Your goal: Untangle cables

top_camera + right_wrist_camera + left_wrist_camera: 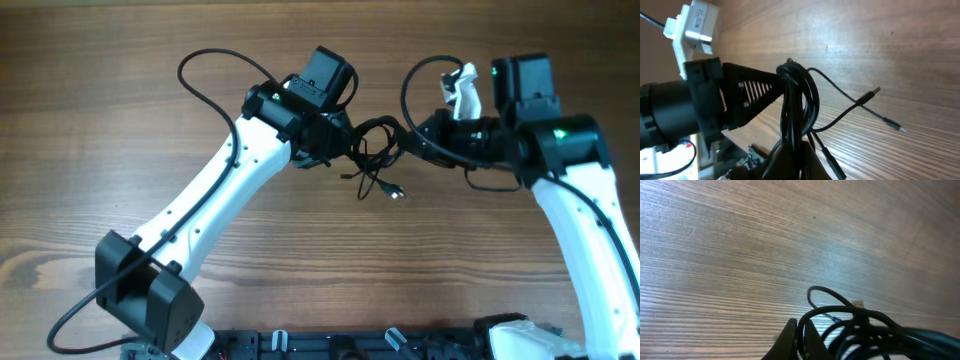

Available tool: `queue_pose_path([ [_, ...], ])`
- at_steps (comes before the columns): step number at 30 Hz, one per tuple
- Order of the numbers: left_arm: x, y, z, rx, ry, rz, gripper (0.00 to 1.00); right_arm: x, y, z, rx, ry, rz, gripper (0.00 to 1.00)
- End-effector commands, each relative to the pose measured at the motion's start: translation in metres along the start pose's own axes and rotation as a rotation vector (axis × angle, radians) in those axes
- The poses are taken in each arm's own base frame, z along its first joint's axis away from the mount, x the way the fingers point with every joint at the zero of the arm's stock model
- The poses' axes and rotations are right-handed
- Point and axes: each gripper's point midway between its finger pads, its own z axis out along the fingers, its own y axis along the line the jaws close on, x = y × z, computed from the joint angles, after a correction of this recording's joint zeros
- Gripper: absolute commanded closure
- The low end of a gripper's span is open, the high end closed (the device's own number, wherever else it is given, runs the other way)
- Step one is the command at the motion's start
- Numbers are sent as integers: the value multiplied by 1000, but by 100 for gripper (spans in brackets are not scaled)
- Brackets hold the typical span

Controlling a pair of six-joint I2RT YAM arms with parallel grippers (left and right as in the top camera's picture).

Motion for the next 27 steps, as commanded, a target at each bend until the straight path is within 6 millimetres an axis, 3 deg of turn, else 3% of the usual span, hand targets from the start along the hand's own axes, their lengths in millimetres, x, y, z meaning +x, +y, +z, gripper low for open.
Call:
queue_pose_path([
  [1,-44,68,-1,-295,-224,-91,96,-23,38,-72,17,-264,-140,96],
  [5,-44,68,-1,-295,-224,-92,96,-24,52,-100,32,-361,-186,96],
  [9,-44,68,-1,-295,-224,-92,96,-31,35,-127,184,-500,-179,96],
  [12,-44,68,-1,-294,-223,-91,96,-28,24,-134,250,-518,-158,96],
  [17,-38,56,3,-233,-175,-85,96,-21,11,-122,281,-445,-119,93],
  [22,-15,-3,10,65,0,95,96,-19,-1,-93,271,-328,-75,85],
  [27,2,-57,-13,365,106,153,96,-13,-21,-58,280,-162,2,85],
])
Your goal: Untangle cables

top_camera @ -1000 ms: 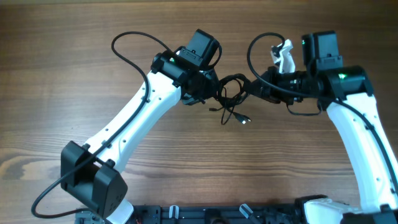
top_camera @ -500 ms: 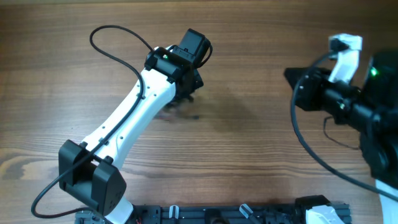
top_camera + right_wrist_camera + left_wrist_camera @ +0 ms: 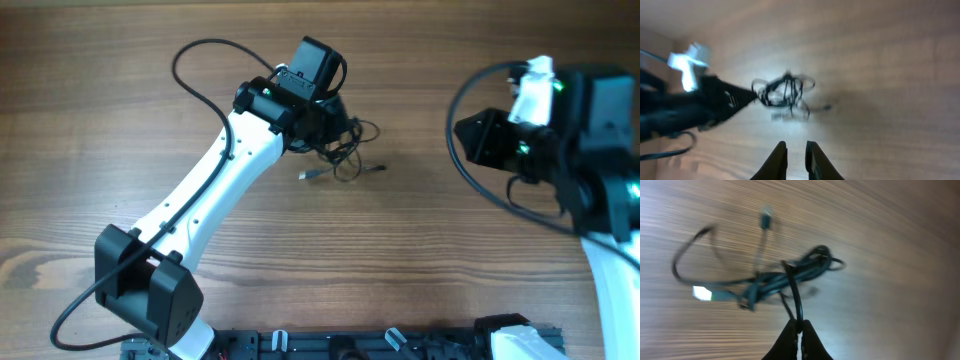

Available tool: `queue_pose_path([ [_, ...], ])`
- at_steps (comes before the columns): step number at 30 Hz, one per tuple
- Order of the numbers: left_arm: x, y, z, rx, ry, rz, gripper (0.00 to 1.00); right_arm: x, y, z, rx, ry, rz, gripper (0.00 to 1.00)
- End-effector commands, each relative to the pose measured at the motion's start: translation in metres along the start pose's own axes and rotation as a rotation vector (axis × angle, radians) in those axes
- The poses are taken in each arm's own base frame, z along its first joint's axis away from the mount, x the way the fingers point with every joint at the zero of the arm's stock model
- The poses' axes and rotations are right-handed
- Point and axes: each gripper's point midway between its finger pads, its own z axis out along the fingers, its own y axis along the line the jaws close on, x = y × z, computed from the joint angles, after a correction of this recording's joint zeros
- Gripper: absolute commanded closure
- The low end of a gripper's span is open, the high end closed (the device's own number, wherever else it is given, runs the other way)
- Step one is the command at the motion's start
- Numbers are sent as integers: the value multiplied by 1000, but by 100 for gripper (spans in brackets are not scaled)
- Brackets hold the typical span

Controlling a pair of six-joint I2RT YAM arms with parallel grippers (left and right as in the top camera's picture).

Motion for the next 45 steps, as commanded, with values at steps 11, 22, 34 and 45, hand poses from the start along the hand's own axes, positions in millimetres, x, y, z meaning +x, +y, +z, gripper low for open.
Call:
queue_pose_path([
  [11,33,-92,-75,510,155,117,96,40,-14,85,-47,399,28,63],
  [22,38,-90,-85,511,170,86,96,38,-43,102,75,413,-65,24],
  [34,57,-109,-106,649,319,56,96,27,-50,114,77,368,-217,8],
  [45,54,-109,-107,651,317,46,96,25,-52,122,78,363,-212,46],
])
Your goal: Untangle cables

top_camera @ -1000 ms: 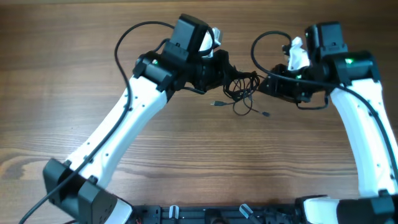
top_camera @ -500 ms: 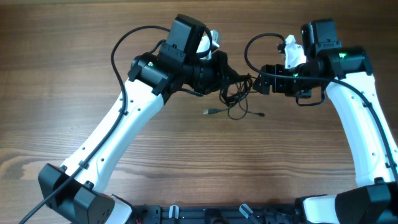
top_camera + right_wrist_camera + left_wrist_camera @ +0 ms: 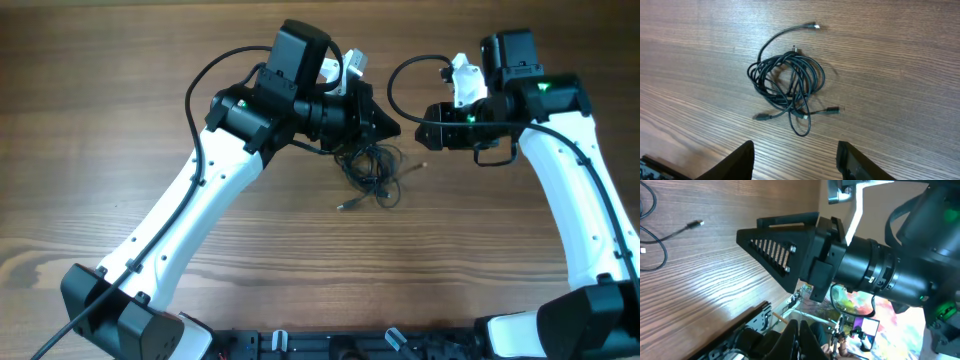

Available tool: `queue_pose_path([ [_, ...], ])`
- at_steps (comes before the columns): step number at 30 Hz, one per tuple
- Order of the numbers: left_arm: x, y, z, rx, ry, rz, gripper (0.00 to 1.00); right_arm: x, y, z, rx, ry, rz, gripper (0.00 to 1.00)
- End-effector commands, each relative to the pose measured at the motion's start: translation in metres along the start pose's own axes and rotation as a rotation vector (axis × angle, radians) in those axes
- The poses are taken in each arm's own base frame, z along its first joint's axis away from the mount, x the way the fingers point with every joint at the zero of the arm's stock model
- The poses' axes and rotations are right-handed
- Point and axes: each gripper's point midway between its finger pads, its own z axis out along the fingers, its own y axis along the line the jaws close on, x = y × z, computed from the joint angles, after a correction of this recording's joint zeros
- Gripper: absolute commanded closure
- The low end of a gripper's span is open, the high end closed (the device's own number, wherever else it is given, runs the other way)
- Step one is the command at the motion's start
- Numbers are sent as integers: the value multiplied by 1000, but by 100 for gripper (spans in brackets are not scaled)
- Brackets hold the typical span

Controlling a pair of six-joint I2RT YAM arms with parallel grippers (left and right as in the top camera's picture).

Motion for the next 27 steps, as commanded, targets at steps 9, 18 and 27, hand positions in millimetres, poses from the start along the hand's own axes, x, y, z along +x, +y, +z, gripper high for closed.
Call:
queue_pose_path([
  [9,-31,72,-28,-374,-281,-109,96,4,-6,9,15,29,130,22],
  [18,-31,152,7,-748,-304,-114,50,9,-8,30,-1,103,209,18],
  [27,-50,218,26,-889,-313,-260,53,13,-9,31,3,125,218,3],
])
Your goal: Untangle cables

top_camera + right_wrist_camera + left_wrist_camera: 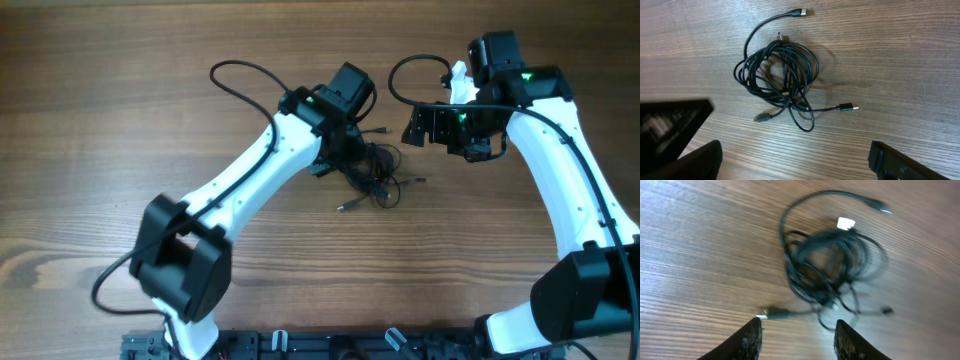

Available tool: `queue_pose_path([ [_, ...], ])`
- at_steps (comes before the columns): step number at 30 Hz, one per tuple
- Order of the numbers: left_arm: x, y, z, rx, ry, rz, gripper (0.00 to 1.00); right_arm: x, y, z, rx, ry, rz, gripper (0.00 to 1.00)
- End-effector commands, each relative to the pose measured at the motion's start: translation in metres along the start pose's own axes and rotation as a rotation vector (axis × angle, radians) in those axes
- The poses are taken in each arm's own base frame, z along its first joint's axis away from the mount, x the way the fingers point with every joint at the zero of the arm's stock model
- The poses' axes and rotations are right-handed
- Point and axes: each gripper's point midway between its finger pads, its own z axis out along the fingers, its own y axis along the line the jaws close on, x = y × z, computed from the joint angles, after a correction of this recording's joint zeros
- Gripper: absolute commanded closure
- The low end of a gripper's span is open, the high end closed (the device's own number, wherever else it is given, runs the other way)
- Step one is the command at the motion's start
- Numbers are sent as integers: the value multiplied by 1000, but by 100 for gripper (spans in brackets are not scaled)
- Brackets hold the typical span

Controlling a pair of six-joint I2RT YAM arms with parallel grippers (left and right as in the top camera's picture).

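A tangle of thin black cables (375, 172) lies on the wooden table (120, 120), with loose plug ends sticking out around it. My left gripper (343, 160) hovers at the tangle's left edge. In the left wrist view the gripper (800, 340) is open and empty, and the coil (832, 262) lies just ahead of the fingertips (752, 339). My right gripper (428, 126) hangs up and to the right of the tangle. In the right wrist view it (800, 165) is wide open and empty, well above the coil (780, 75).
Loose plug ends reach out from the coil: one toward the front (345, 207), one to the right (420, 181), one to the back (385, 130). The left arm's own black cable (240, 75) loops over the table behind it.
My left gripper was shut, raised and turned toward the right arm; now it is open, low beside the tangle. The right gripper's fingers stand wider apart. The tangle lies about where it did.
At first both grippers were shut on the bundle, holding it off the table between them. Then the right one had let go and stood far right while the left still held it. Later the bundle lay on the table, untouched. Now both grippers are open near it.
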Motion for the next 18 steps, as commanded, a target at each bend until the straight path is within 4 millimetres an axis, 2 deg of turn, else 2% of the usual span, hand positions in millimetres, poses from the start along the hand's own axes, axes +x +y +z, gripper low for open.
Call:
queue_pose_path([
  [1,-20,14,17,-50,-33,-78,53,3,0,4,-11,18,13,2],
  [4,-31,15,23,-40,-45,-98,51,2,0,4,-12,14,34,1],
  [6,-36,13,26,-28,-55,-140,44,2,1,4,-16,15,47,0],
  [8,-38,9,29,-8,-58,-178,42,3,2,4,-24,17,61,0],
  [14,-25,-12,49,39,-11,-173,42,-2,5,4,-36,0,56,0],
  [18,-12,-12,68,4,16,-150,47,-2,5,4,-36,-1,55,0],
])
